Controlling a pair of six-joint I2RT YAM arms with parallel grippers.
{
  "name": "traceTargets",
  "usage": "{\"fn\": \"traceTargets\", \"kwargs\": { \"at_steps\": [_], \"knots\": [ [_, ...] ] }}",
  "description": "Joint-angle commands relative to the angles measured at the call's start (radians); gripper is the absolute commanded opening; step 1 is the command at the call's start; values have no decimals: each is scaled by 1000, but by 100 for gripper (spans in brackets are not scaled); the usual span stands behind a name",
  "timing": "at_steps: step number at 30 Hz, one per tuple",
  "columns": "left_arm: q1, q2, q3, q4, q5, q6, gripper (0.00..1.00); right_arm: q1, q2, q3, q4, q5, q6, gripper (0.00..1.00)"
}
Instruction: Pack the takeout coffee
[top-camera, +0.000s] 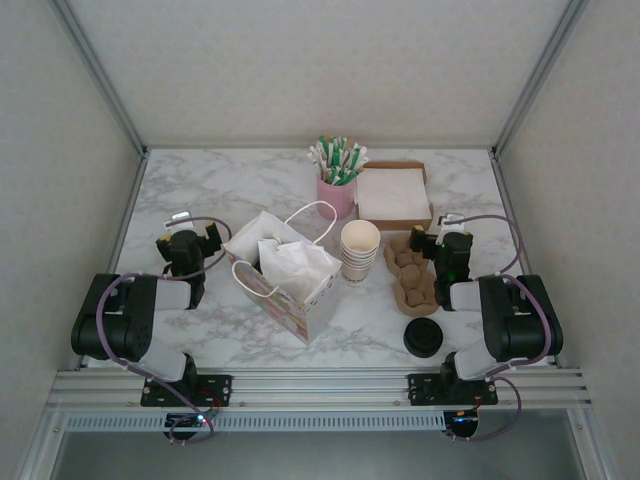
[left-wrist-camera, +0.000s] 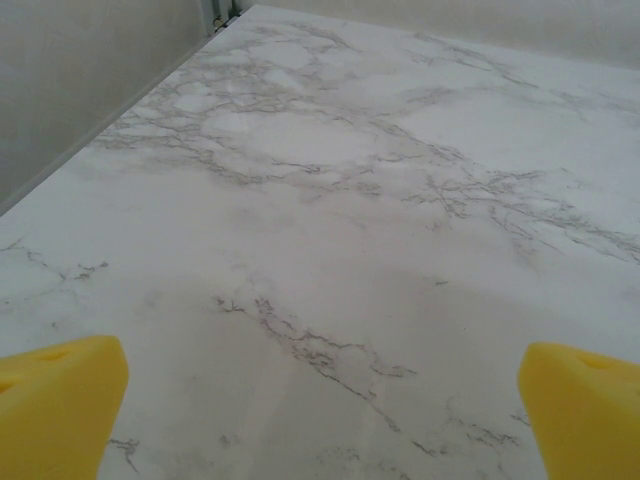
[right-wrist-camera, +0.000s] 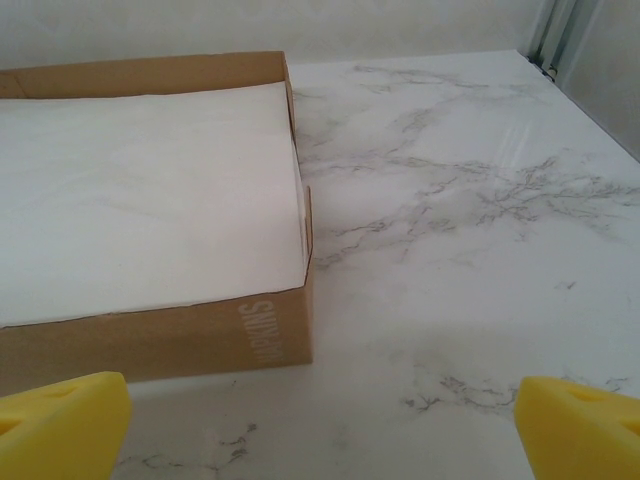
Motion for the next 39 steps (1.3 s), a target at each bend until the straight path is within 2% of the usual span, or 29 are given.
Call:
{"fn": "traceTargets", "kwargs": {
  "at_steps": [1, 39],
  "knots": [
    [5, 4, -5, 36, 16, 6, 100, -4, 17, 13, -26, 40, 0, 99],
    [4, 4, -5, 37, 16, 6, 100, -4, 17, 18, -32, 38, -2, 99]
  ]
}}
